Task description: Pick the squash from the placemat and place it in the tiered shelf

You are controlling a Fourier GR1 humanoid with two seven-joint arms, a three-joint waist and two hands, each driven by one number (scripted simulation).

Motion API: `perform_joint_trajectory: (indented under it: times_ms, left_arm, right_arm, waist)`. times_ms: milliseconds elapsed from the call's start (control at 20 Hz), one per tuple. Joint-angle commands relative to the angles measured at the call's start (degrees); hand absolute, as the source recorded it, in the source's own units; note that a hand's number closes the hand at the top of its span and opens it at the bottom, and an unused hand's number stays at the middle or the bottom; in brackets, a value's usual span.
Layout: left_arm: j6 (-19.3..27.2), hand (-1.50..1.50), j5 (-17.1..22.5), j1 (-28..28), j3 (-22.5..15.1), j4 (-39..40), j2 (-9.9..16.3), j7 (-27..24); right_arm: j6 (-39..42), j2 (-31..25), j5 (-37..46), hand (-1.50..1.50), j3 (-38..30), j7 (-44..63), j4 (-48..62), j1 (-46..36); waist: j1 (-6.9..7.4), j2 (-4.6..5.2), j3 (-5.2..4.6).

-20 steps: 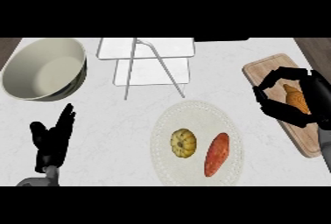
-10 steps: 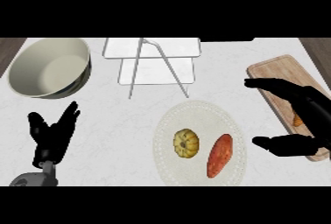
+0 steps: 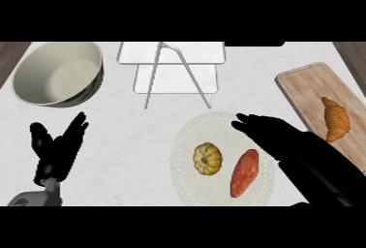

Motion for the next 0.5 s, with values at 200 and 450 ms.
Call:
perform_joint_trajectory:
  times_ms: [200, 450]
  left_arm:
    - [-1.2, 0.00, -0.3, 1.2, -0.9, 0.6, -1.2, 1.1]
    - [-1.8, 0.00, 0.1, 1.3, 0.4, 2.0, -1.1, -0.1]
  right_arm:
    - [2.0, 15.6, 13.7, -1.50, 14.4, 25.0, 4.3, -12.6]
    - [2.5, 22.2, 22.6, -1.50, 20.0, 29.7, 11.2, -14.4]
  waist:
    - [0.80, 0.30, -0.28]
    - [0.53, 0.29, -0.27]
